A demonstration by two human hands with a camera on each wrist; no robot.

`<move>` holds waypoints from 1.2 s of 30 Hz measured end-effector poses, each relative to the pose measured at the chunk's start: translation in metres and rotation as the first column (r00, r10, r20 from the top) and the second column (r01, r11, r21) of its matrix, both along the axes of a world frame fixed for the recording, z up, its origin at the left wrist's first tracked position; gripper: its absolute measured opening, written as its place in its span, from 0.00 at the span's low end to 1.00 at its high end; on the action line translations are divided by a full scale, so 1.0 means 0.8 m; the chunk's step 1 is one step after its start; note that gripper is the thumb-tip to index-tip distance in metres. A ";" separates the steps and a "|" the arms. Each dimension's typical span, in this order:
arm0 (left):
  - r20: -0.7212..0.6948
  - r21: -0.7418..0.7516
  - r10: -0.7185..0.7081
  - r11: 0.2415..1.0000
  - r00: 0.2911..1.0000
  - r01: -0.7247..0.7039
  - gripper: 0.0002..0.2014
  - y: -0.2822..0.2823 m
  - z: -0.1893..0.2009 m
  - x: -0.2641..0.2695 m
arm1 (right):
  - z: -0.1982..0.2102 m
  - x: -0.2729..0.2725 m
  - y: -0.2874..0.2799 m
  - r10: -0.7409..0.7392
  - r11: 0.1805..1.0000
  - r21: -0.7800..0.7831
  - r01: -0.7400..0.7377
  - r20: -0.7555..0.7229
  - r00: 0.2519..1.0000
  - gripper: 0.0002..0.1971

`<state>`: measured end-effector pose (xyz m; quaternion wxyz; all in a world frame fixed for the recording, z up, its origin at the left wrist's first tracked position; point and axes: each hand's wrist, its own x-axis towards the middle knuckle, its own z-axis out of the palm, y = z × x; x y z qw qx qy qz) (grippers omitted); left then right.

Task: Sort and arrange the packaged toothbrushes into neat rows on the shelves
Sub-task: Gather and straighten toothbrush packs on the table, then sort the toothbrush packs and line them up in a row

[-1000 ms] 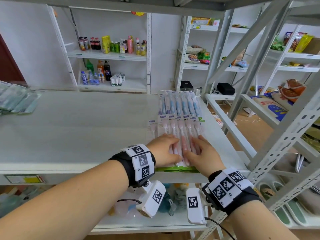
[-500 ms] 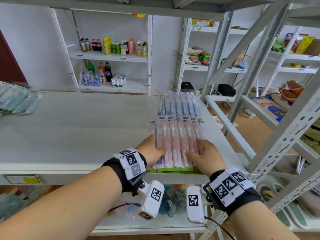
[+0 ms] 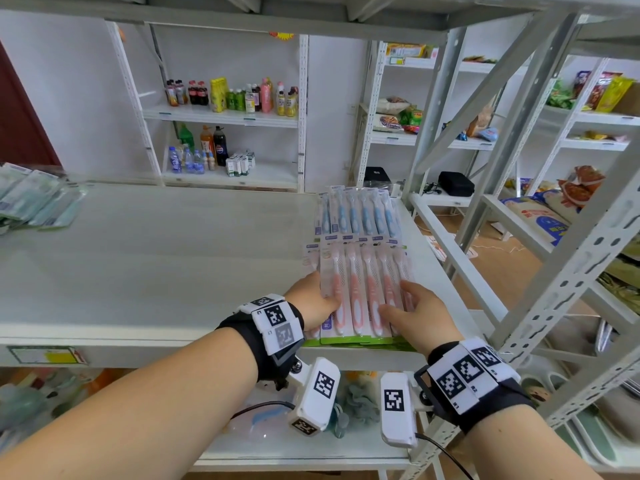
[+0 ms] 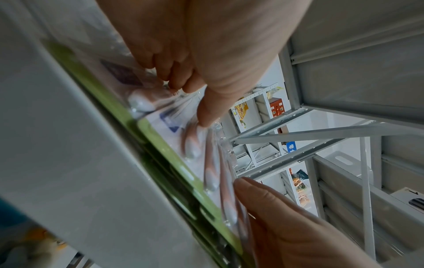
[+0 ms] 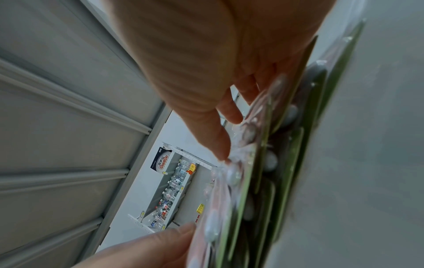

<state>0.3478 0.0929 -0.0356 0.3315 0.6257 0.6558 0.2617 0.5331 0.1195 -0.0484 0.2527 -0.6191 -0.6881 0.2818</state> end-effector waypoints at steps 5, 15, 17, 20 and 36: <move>-0.009 -0.023 0.009 1.000 1.000 -0.009 0.14 0.003 0.002 0.005 | 0.000 0.007 0.003 0.003 1.000 -0.010 -0.004 -0.015 1.000 0.33; 0.089 0.042 0.166 0.985 0.982 -0.170 0.19 -0.006 0.016 -0.014 | 0.028 -0.015 0.012 0.061 0.996 0.069 -0.059 -0.028 0.998 0.30; 0.052 0.028 0.236 0.971 0.970 -0.238 0.24 -0.013 0.019 -0.033 | 0.037 -0.034 0.012 0.091 0.993 0.083 -0.089 -0.018 0.996 0.30; 0.024 0.013 0.331 0.943 0.943 -0.332 0.31 -0.027 0.020 -0.079 | 0.051 -0.078 0.010 0.151 0.984 0.100 -0.148 -0.027 0.988 0.30; 0.067 0.122 0.790 0.599 0.609 -0.791 0.25 -0.194 0.026 -0.506 | 0.047 -0.497 -0.063 0.448 0.888 0.002 -0.460 -0.232 0.864 0.22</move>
